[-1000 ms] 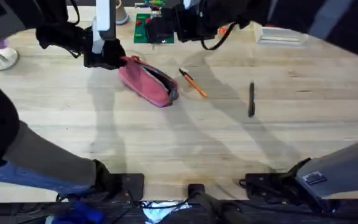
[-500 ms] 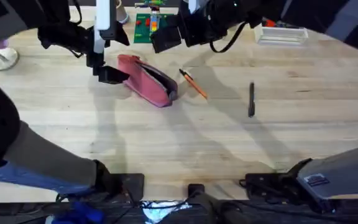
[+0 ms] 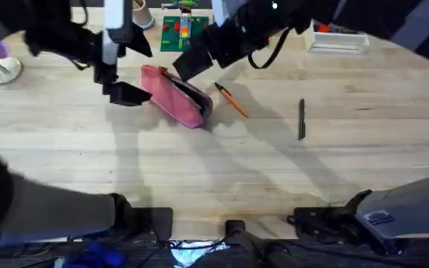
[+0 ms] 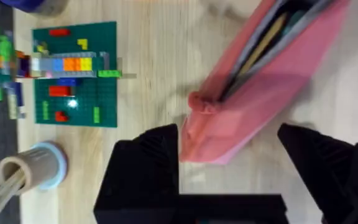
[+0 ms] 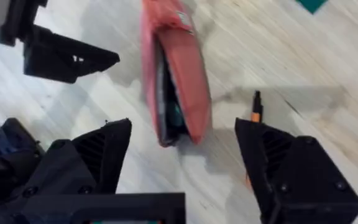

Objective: Unzip the bag, pick up the pens from the table one at a time and place them inside, then zip the bag closed.

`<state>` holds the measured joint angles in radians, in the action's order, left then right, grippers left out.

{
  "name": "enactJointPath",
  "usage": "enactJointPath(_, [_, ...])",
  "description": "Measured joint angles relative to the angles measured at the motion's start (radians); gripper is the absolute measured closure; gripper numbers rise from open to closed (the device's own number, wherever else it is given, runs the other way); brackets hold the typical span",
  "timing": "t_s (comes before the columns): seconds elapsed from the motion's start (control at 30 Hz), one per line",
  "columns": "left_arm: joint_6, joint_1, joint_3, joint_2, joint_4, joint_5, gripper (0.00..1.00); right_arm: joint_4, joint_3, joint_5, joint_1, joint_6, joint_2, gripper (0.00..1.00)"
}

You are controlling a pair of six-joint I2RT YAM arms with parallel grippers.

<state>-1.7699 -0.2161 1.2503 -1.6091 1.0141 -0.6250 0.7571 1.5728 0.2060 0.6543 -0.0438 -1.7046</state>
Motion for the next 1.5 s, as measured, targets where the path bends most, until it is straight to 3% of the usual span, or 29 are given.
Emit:
enactJointPath(0.07, [0.000,-0.029,0.000,0.113,0.068,-0.009,0.007,0.020,0.056,0.000,0.017,0.020,0.000,0.006])
enactJointPath(0.27, [0.001,-0.101,0.000,0.242,0.175,-0.023,0.008,0.052,0.096,0.000,0.017,0.028,0.000,0.006])
enactJointPath(0.7, [0.034,-0.302,0.000,0.372,0.400,-0.098,0.008,0.055,0.097,0.000,0.028,0.038,0.000,0.013])
enactJointPath(0.77, [0.037,-0.321,0.000,0.372,0.410,-0.107,0.008,0.050,0.097,0.000,0.035,0.047,0.000,0.142])
enactJointPath(0.97, [0.042,-0.332,0.000,0.372,0.410,-0.126,0.008,-0.016,0.097,0.000,0.043,0.051,0.000,0.935])
enactJointPath(1.5, [0.042,-0.332,0.000,0.372,0.410,-0.138,0.008,-0.044,0.097,0.000,0.049,0.052,-0.023,0.971])
